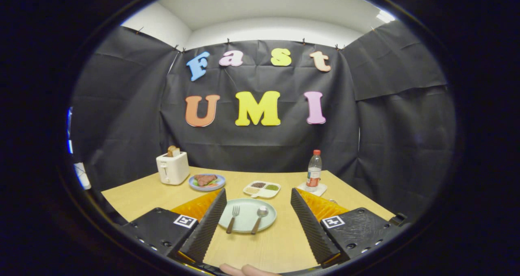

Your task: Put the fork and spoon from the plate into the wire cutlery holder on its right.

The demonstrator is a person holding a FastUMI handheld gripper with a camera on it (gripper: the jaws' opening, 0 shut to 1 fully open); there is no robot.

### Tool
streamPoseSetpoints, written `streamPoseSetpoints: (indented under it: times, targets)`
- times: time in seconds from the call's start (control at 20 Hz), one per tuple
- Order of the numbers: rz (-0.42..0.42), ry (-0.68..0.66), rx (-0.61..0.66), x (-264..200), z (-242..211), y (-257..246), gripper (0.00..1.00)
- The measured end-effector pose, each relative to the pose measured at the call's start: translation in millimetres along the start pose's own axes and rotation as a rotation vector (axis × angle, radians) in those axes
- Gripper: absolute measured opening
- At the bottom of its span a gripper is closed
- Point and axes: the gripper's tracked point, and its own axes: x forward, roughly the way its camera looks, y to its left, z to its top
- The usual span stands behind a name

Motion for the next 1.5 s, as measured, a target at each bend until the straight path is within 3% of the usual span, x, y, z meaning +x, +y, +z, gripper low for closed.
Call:
streamPoseSetpoints:
  times: [0.3, 0.55, 0.9, 1.5]
  targets:
    - [-0.035, 0.001, -0.048, 10.7, 7.7, -7.1, 0.95]
    - [-0.032, 0.076, -0.050, 37.5, 4.1, -8.3, 0.95]
    - [-0.045, 0.329, -0.063, 90.1, -42.1, -2.8, 0.96]
    - [-0.067, 0.616, -0.070, 165.4, -116.5, -2.9, 0.96]
